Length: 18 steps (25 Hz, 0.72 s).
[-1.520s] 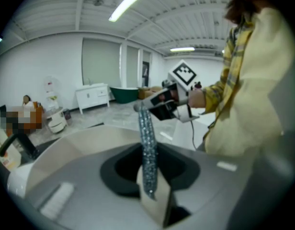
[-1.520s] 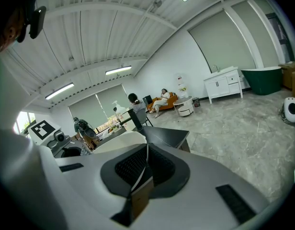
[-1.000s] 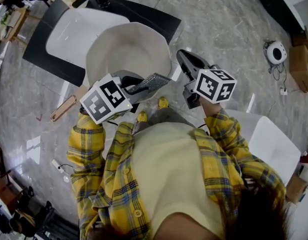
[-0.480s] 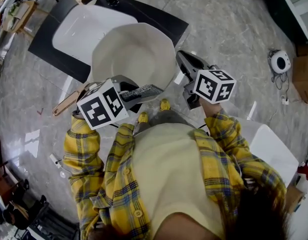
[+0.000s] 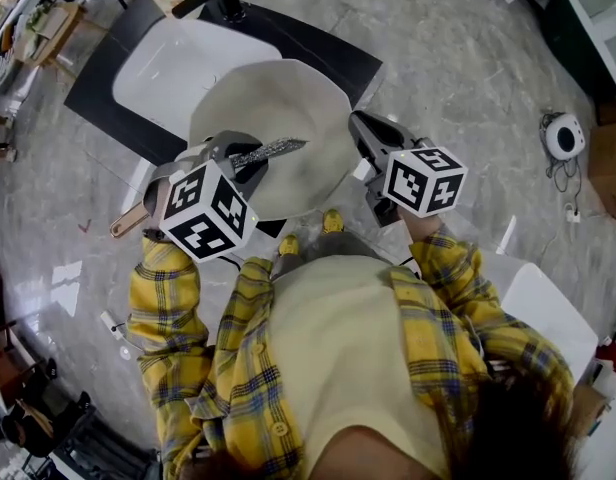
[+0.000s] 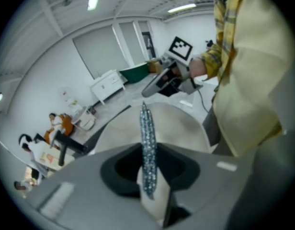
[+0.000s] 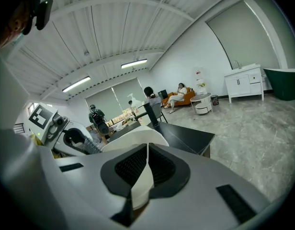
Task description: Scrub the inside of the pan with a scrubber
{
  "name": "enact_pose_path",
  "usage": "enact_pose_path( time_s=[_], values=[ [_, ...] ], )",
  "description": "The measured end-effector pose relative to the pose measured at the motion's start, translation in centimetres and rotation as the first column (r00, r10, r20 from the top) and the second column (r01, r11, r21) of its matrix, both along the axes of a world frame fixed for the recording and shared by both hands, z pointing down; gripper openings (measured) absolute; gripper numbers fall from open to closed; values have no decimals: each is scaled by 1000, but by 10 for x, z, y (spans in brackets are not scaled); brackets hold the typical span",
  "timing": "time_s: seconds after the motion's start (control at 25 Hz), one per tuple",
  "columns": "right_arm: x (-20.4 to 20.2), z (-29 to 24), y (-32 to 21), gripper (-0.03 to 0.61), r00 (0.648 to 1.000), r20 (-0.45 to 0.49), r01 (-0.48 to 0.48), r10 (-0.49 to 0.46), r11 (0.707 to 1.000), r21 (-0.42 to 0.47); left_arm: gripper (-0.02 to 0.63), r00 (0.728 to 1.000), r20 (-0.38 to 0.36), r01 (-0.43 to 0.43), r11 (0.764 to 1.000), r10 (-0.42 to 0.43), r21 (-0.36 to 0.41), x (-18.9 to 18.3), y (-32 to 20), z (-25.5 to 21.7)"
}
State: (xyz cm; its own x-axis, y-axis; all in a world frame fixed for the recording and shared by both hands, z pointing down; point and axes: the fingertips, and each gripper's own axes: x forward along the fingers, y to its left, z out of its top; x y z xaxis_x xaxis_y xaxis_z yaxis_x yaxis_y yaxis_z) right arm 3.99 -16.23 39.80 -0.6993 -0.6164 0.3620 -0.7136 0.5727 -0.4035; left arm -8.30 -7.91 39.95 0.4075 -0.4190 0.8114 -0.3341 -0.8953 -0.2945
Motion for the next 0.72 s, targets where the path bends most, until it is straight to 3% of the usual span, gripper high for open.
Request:
enact_pose_path(
  time_s=[0.16, 0.36, 0.6, 0.72],
  values=[
    [-4, 0, 0, 17, 999, -21, 24, -23, 1000, 12, 91, 998, 58, 14, 982, -26, 187, 0, -46, -1],
    [-6, 5, -1, 17, 997, -58, 50, -49, 998, 27, 91, 970, 238, -35, 926, -59, 375, -7, -90, 7],
    [6, 10, -4, 17, 998, -59, 39, -38, 999, 3, 91, 928, 372, -173, 898, 12, 404, -1, -108, 19],
    [10, 10, -5, 17, 998, -58, 32, -32, 999, -3, 91, 900, 435, -247, 865, 38, 436, 0, -115, 17]
  ],
)
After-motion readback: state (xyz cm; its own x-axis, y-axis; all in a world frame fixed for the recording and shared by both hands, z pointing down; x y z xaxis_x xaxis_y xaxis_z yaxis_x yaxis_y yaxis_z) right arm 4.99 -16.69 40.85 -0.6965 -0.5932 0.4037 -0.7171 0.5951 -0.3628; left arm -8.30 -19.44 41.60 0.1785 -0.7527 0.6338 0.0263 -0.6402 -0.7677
